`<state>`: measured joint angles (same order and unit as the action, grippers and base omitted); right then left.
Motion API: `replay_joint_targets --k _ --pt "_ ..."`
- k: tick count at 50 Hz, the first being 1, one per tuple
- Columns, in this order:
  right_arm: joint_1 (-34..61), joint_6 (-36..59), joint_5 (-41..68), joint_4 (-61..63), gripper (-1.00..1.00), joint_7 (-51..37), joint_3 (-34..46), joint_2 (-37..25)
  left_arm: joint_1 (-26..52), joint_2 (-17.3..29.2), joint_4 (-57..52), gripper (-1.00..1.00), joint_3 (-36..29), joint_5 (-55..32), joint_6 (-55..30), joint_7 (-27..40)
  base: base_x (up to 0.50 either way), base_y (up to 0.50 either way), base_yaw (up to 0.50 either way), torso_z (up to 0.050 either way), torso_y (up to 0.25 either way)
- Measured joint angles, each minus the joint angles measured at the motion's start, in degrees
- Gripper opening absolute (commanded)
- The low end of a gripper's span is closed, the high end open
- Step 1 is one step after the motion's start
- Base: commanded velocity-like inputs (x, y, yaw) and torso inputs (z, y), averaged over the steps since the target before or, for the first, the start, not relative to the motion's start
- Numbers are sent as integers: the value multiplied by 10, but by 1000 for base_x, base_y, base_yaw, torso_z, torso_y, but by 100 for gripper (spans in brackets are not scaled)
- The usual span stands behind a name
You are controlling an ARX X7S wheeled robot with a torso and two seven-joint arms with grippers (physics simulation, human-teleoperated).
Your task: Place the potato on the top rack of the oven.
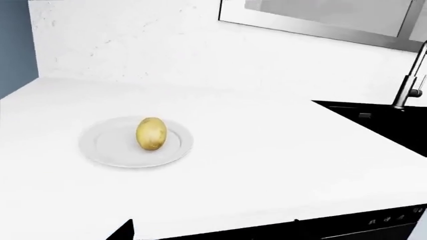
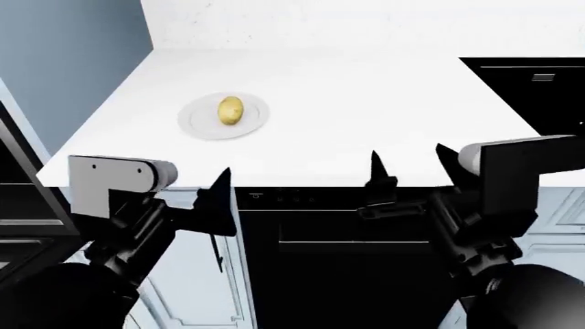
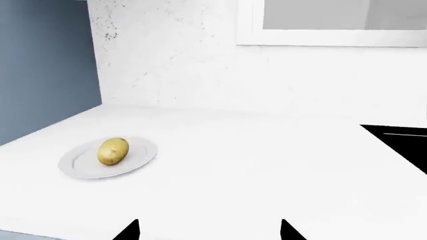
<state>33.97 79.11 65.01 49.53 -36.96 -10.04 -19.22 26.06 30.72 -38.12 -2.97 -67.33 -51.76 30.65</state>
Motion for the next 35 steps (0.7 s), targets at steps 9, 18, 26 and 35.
replay_joint_targets --k 9,18,26,35 --pt "104 38 217 -39 100 -181 34 -69 86 46 25 100 -14 -135 -41 69 0 0 0 0 0" --pt "159 44 318 -74 100 -270 69 -112 145 68 53 100 -32 -185 -70 96 0 0 0 0 0" --pt "174 33 360 -99 100 -309 83 -132 173 72 77 100 -41 -198 -78 104 14 0 0 0 0" --pt "177 18 385 -113 100 -323 90 -143 187 72 90 100 -47 -205 -80 107 477 1 0 0 0"
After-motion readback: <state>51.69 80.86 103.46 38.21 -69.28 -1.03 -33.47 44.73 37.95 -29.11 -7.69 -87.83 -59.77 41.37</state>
